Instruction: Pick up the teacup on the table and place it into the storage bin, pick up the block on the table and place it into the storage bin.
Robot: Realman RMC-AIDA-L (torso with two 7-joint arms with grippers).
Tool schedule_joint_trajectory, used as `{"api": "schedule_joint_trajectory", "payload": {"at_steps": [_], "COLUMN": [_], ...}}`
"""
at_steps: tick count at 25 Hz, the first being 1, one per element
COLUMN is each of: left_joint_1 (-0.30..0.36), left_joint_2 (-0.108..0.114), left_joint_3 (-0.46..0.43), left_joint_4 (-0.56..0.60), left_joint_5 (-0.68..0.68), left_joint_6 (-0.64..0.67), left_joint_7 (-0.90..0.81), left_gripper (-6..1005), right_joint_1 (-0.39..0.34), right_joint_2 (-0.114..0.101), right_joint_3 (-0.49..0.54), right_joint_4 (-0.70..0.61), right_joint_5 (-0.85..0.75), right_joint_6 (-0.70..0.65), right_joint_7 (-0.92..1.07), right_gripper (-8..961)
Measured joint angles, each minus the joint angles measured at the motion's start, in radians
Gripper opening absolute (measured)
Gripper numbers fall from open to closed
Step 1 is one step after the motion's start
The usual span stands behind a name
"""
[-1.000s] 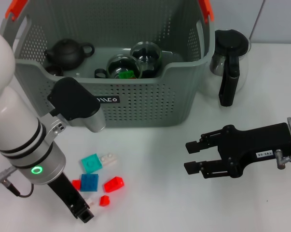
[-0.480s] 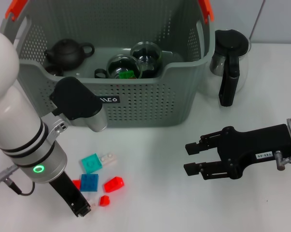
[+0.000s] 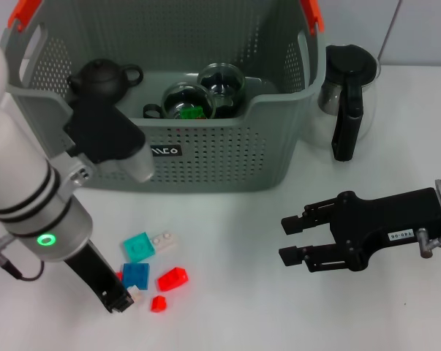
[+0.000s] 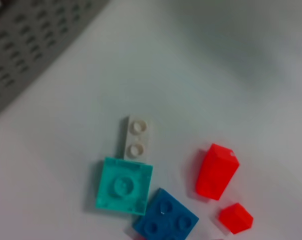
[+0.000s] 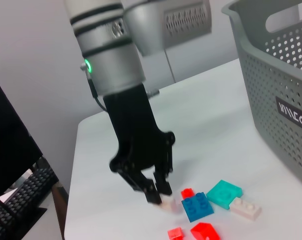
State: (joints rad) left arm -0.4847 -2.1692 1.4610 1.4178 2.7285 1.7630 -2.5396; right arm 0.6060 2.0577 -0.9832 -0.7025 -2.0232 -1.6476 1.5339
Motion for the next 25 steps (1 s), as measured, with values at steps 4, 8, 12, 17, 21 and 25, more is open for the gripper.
{"api": "schedule_joint_trajectory", "payload": {"at_steps": [4, 8, 12, 17, 21, 25], "left_joint_1": [-0.005, -0.014, -0.054, -0.091, -0.157, -0.215], "left_joint_2": [0.001, 0.003, 0.026, 0.113, 0.132, 0.136], "left_joint_3": [-0.117, -0.298, -0.574, -0.726, -0.836, -0.816], "left_joint_4": [0.071, 0.157, 0.198, 0.119, 0.041, -0.032], "left_joint_5": [-0.026, -0.106, -0.303, -0.605, -0.677, -0.662], "left_joint_6": [0.091, 0.184, 0.296, 0.274, 0.166, 0.028], "left_joint_7": [0.061, 0.144, 0.242, 0.260, 0.268, 0.273], "left_gripper": [157, 157, 157, 157, 157, 157], "right_joint_1": [0.001, 0.005, 0.007, 0.008, 0.004, 0.000], "right_joint_2": [0.000, -0.001, -0.001, -0.001, -0.001, -0.001], "right_joint_3": [0.000, 0.000, 0.000, 0.000, 0.000, 0.000], "right_joint_4": [0.000, 0.000, 0.000, 0.000, 0.000, 0.000], "right_joint_5": [0.000, 0.000, 0.000, 0.000, 0.001, 0.003], "right_joint_6": [0.000, 0.001, 0.001, 0.002, 0.002, 0.003], "right_joint_7": [0.000, 0.000, 0.000, 0.000, 0.000, -0.001], "right_gripper": [563, 563, 563, 563, 563, 563]}}
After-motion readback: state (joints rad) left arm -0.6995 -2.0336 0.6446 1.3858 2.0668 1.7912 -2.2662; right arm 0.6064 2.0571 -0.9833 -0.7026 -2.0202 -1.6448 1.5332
